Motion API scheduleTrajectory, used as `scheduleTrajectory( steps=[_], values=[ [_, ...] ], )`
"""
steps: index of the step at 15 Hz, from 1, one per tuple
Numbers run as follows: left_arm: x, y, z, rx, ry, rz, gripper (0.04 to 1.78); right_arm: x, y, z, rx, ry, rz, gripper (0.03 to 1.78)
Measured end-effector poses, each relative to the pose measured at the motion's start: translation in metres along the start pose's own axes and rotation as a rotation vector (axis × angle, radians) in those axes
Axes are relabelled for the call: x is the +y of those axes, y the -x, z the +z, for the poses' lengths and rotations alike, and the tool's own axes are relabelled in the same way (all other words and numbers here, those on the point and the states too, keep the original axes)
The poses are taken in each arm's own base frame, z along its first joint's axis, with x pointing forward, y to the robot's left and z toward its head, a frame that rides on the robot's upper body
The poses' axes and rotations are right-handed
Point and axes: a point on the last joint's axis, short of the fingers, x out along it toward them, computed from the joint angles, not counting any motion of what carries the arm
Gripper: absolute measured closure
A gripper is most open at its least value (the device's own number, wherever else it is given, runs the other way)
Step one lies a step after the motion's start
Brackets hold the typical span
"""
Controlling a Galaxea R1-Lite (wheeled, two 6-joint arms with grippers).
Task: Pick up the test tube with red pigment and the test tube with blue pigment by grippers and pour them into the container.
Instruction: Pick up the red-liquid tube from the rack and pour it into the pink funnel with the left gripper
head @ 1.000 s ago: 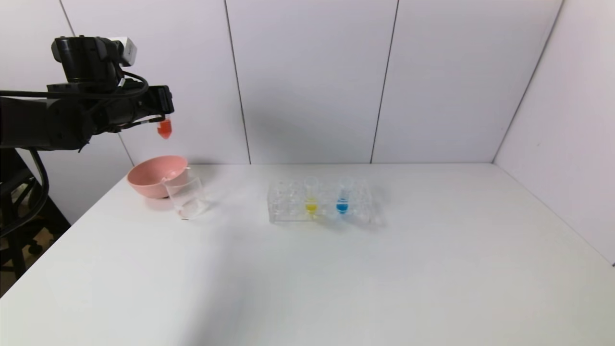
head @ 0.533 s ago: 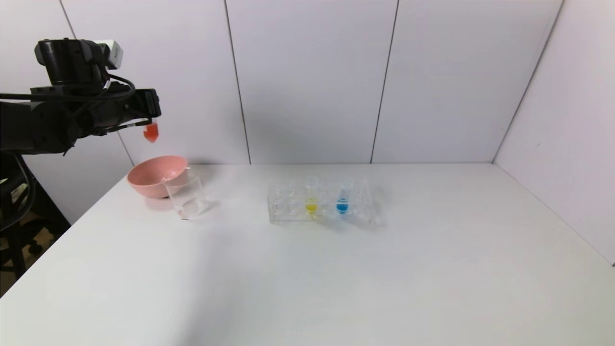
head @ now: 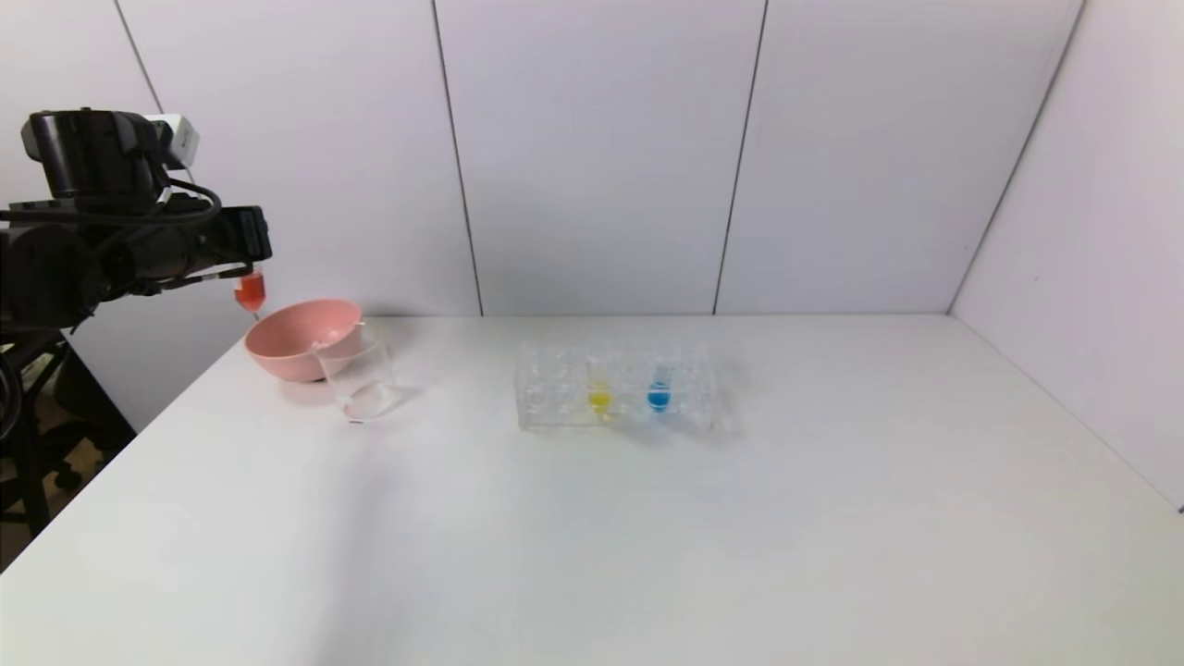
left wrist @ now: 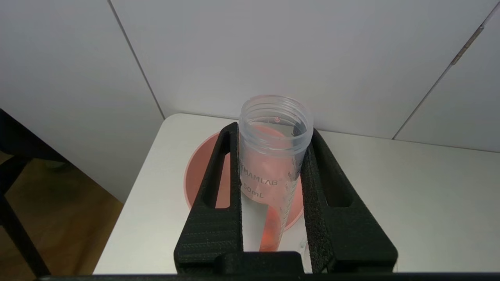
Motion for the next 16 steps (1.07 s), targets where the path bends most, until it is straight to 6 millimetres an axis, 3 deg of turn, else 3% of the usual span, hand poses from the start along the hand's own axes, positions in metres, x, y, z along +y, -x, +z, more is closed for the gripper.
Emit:
scheduleTrajectory(
  steps=[6, 11, 16],
  values=[
    [0.011, 0.001, -0.013, 0.036, -0.058, 0.008, 1.36, 0.0, 0.0, 0.0, 0.0, 0.0, 0.0, 0.04],
    [0.024, 0.001, -0.012, 0.016, -0.269, -0.067, 1.36, 0.0, 0.0, 0.0, 0.0, 0.0, 0.0, 0.04],
    [0.029, -0.003, -0.015, 0.022, -0.322, -0.075, 1.36, 0.0, 0.0, 0.0, 0.0, 0.0, 0.0, 0.04]
  ],
)
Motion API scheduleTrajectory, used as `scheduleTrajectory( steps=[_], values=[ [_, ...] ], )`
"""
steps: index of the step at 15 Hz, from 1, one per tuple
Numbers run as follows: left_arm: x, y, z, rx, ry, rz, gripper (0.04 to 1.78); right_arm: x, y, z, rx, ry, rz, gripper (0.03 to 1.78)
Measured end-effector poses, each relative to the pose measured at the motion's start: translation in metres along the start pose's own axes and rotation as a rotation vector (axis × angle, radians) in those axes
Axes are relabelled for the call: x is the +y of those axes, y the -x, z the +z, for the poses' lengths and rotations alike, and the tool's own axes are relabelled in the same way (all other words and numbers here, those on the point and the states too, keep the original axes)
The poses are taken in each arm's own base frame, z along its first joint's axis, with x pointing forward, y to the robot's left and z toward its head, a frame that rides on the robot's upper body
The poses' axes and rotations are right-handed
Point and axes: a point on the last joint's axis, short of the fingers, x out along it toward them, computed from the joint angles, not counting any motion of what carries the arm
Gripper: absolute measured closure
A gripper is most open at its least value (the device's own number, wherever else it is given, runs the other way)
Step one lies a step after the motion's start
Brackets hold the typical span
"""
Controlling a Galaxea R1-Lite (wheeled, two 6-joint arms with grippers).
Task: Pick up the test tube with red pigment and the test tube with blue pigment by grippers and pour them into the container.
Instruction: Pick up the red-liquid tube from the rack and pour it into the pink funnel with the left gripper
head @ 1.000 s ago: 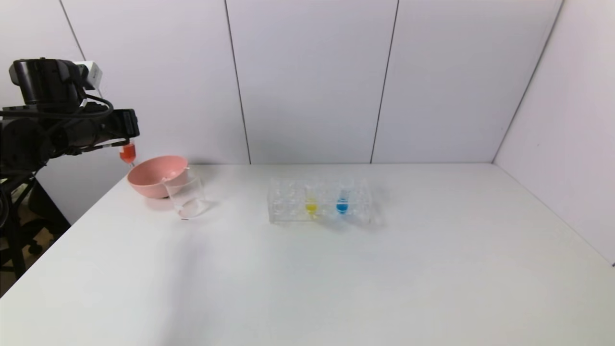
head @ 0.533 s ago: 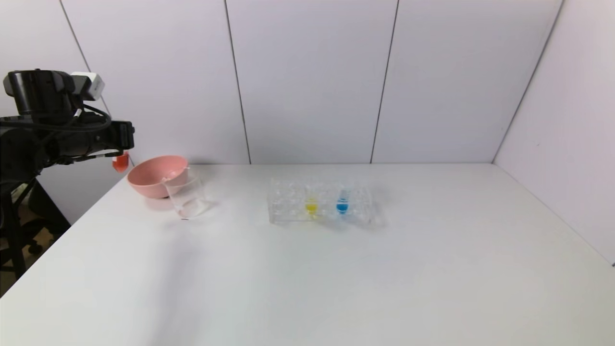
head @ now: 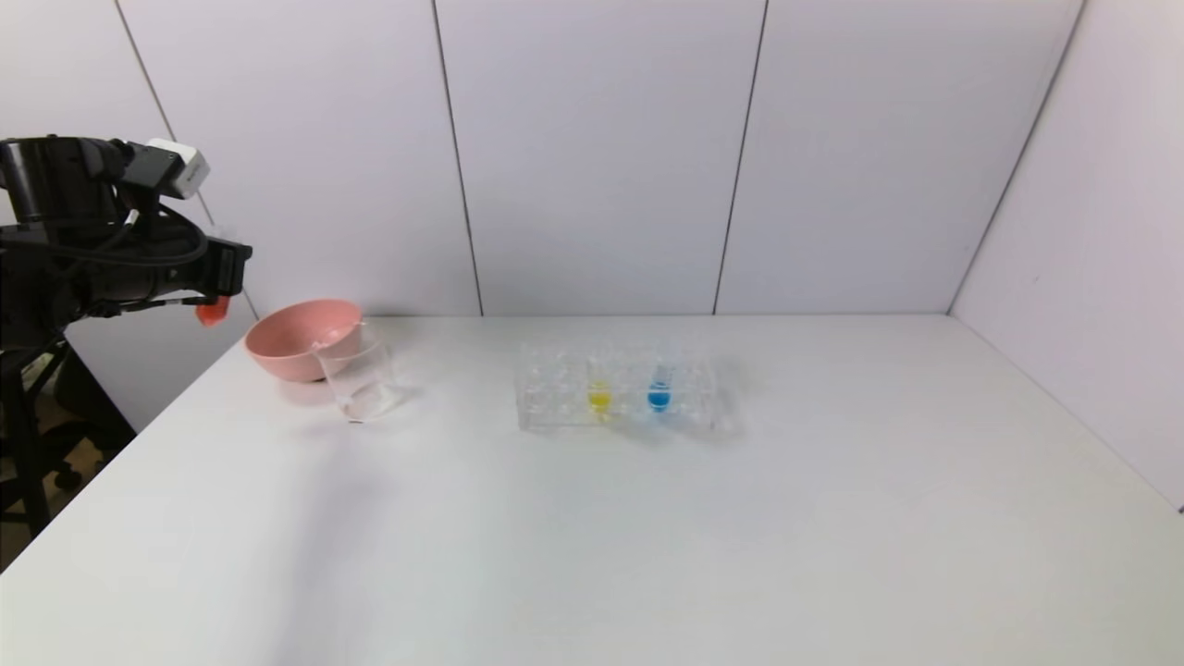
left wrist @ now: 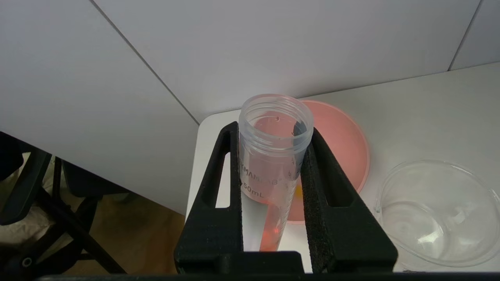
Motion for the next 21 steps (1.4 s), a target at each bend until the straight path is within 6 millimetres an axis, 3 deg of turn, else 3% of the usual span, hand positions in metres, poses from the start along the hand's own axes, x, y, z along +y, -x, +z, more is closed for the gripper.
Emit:
scheduleTrajectory(
  steps=[7, 21],
  values=[
    [0.002, 0.001, -0.004, -0.052, 0.003, -0.192, 1.36, 0.0, 0.0, 0.0, 0.0, 0.0, 0.0, 0.04],
    [-0.004, -0.013, -0.022, -0.018, 0.001, -0.289, 1.36, 0.0, 0.0, 0.0, 0.0, 0.0, 0.0, 0.04]
  ],
)
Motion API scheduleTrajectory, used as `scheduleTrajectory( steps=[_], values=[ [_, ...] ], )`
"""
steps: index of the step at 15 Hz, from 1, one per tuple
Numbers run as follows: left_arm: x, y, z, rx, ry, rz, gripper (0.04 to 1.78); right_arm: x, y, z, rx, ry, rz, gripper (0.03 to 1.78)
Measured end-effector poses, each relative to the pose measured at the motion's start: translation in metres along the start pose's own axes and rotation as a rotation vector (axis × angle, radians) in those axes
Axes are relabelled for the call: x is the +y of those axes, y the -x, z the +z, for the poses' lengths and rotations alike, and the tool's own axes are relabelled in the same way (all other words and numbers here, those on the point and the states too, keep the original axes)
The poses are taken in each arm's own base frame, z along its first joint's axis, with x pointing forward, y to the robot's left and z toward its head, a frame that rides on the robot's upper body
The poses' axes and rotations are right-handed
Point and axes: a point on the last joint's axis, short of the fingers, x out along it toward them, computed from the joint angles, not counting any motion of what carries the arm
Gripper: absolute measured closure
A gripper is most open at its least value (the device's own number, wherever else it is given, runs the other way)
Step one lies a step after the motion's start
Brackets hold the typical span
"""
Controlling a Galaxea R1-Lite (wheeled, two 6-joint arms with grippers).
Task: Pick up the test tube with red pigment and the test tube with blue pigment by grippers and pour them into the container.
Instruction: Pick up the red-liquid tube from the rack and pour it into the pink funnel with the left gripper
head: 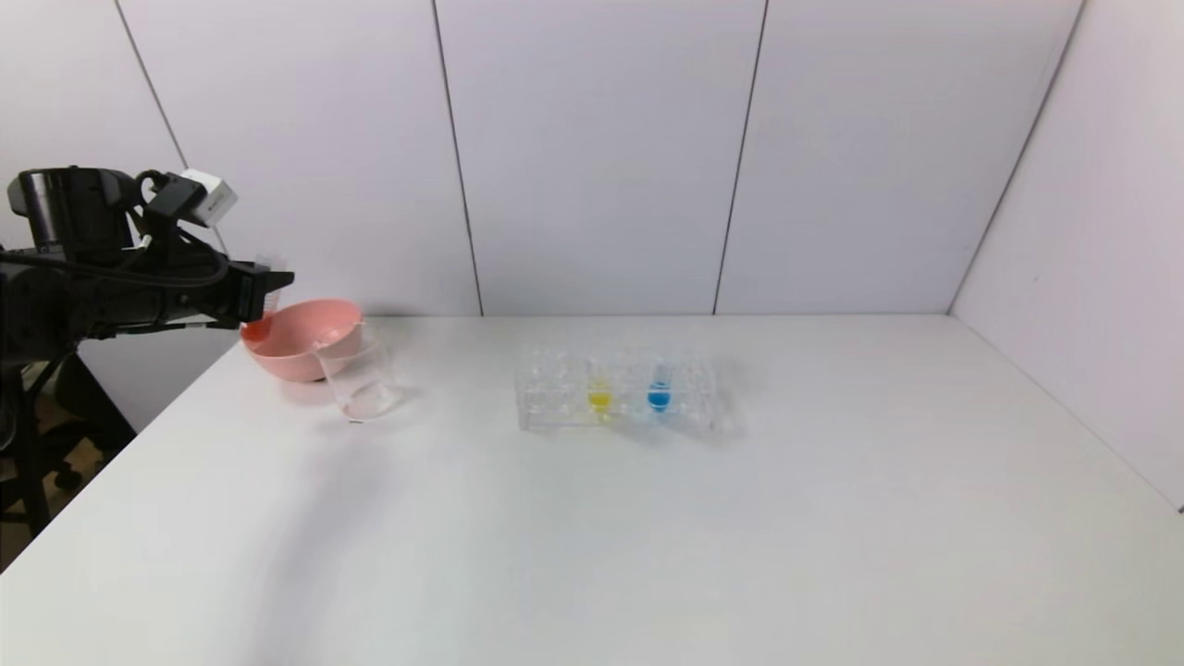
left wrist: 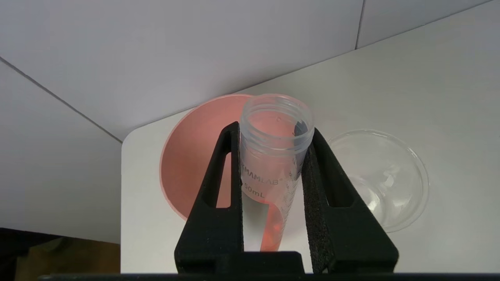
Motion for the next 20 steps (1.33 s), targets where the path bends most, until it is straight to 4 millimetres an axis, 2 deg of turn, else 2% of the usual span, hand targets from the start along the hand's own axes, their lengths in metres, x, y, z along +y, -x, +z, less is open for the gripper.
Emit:
scheduleTrajectory(
  steps=[8, 15, 20],
  values=[
    [0.003, -0.004, -0.001, 0.02, -0.112, -0.143, 1.36, 0.0, 0.0, 0.0, 0.0, 0.0, 0.0, 0.04],
    [0.008, 0.002, 0.02, 0.107, -0.385, -0.223, 1.36, 0.0, 0.0, 0.0, 0.0, 0.0, 0.0, 0.04],
    [0.01, 0.002, 0.025, 0.144, -0.543, -0.283, 1.36, 0.0, 0.0, 0.0, 0.0, 0.0, 0.0, 0.04]
  ],
)
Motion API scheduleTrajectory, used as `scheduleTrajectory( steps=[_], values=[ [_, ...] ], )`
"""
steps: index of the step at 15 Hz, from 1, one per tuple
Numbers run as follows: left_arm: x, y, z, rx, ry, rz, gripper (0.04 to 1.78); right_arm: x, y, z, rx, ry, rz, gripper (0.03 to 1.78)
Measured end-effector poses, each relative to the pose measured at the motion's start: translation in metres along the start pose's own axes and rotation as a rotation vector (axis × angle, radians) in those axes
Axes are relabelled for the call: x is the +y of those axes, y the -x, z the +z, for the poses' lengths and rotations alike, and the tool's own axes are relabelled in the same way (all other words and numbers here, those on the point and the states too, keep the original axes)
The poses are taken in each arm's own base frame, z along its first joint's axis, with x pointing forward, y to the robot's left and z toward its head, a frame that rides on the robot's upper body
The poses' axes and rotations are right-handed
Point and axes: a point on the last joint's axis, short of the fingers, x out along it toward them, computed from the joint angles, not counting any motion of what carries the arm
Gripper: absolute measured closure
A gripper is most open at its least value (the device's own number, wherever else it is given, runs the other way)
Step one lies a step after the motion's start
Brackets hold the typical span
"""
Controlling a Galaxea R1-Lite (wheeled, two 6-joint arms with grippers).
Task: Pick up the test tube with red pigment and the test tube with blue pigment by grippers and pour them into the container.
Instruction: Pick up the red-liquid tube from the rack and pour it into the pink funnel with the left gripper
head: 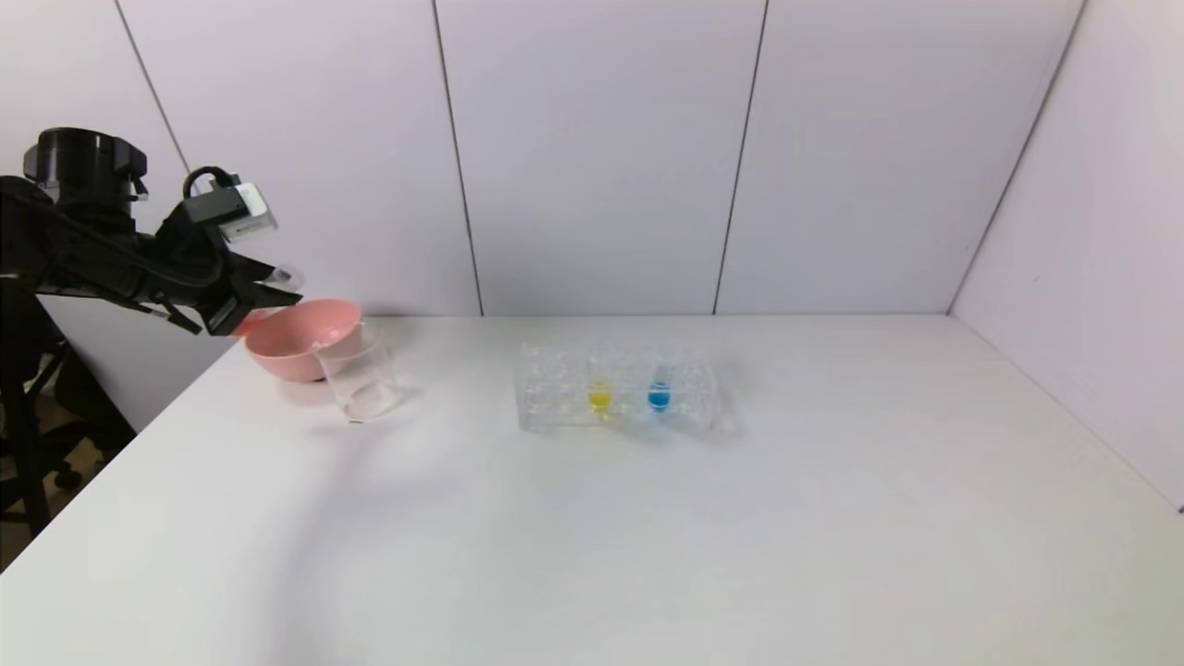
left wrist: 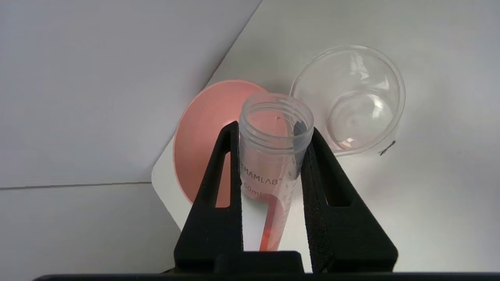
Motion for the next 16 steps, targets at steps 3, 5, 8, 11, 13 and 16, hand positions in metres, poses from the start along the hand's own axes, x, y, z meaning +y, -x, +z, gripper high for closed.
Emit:
scheduleTrajectory(
  steps=[3, 5, 8, 11, 13, 16],
  values=[
    [0.004, 0.0, 0.003, 0.01, -0.108, -0.025, 1.36, 0.0, 0.0, 0.0, 0.0, 0.0, 0.0, 0.04],
    [0.006, -0.001, 0.005, 0.007, -0.147, -0.022, 1.36, 0.0, 0.0, 0.0, 0.0, 0.0, 0.0, 0.04],
    [0.009, 0.0, 0.008, 0.008, -0.228, -0.029, 1.36, 0.0, 0.0, 0.0, 0.0, 0.0, 0.0, 0.04],
    [0.009, -0.002, 0.009, 0.021, -0.223, -0.055, 1.36, 0.0, 0.0, 0.0, 0.0, 0.0, 0.0, 0.04],
    [0.009, -0.003, 0.011, 0.027, -0.219, -0.069, 1.36, 0.0, 0.0, 0.0, 0.0, 0.0, 0.0, 0.04],
    [0.01, -0.003, 0.013, 0.036, -0.244, -0.098, 1.36, 0.0, 0.0, 0.0, 0.0, 0.0, 0.0, 0.04]
  ],
)
